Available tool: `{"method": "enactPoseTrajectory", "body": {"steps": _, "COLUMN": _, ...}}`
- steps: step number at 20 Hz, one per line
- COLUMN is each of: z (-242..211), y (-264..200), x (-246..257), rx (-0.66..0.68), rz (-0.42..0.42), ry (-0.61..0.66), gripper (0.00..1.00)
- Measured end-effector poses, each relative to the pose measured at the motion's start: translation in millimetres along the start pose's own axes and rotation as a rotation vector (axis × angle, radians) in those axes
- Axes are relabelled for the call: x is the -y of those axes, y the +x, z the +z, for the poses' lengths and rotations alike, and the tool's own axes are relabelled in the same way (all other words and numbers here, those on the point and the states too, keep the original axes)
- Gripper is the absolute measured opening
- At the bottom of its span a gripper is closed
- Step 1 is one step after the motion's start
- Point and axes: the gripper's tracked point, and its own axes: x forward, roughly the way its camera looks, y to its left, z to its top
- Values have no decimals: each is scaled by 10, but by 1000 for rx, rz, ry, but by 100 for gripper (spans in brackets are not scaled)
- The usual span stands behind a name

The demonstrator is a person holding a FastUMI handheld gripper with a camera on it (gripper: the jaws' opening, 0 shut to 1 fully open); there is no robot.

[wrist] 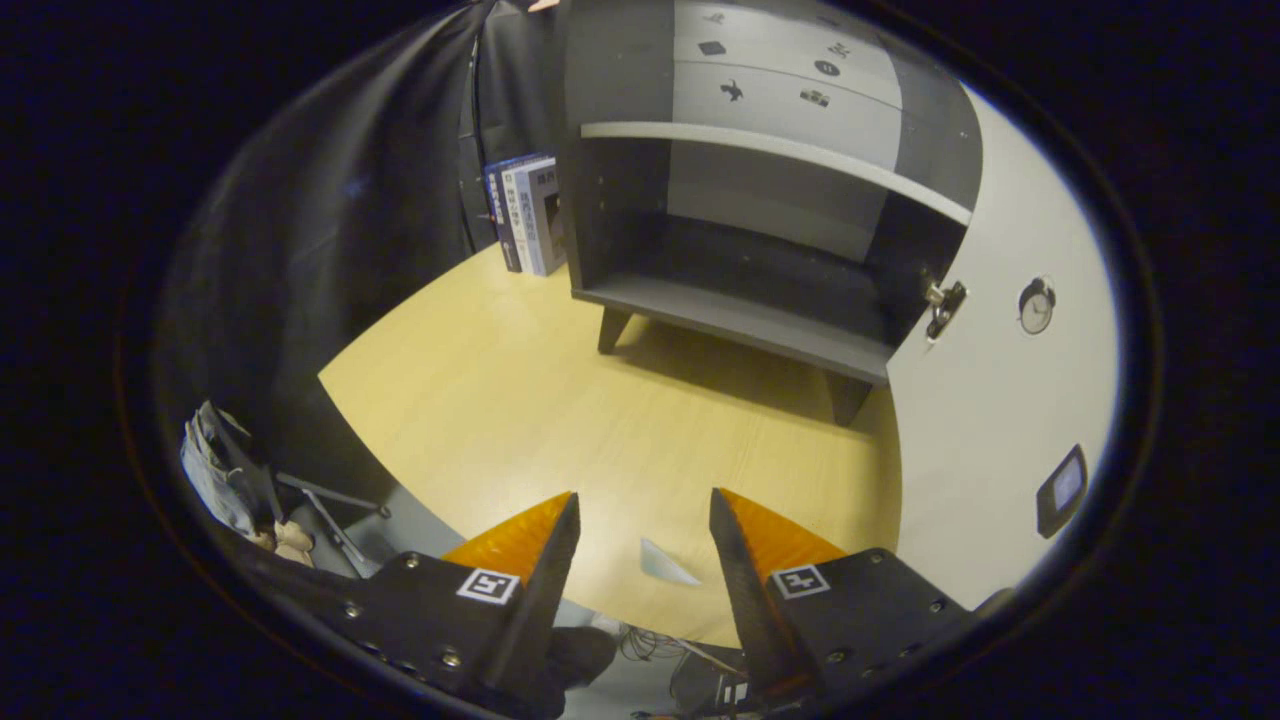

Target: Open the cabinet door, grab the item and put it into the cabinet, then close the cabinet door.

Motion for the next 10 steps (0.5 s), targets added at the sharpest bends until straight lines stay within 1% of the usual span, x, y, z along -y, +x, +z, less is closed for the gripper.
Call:
{"method": "enactPoseTrajectory", "body": {"steps": 1, "z": -68, "y": 20, "x": 12, "rx": -15, "rz": 0, "ry": -12, "gripper": 80}}
{"method": "enactPoseTrajectory", "body": {"steps": 3, "z": -167, "y": 69, "x": 28, "rx": -37, "rz": -1, "ry": -53, "gripper": 81}}
{"method": "enactPoseTrajectory", "body": {"steps": 4, "z": -203, "y": 100, "x": 47, "rx": -41, "rz": -5, "ry": -74, "gripper": 86}}
{"method": "enactPoseTrajectory", "body": {"steps": 5, "z": -235, "y": 133, "x": 72, "rx": -47, "rz": -9, "ry": -92, "gripper": 93}}
{"method": "enactPoseTrajectory", "body": {"steps": 10, "z": -443, "y": 334, "x": 96, "rx": -94, "rz": -1, "ry": -122, "gripper": 92}}
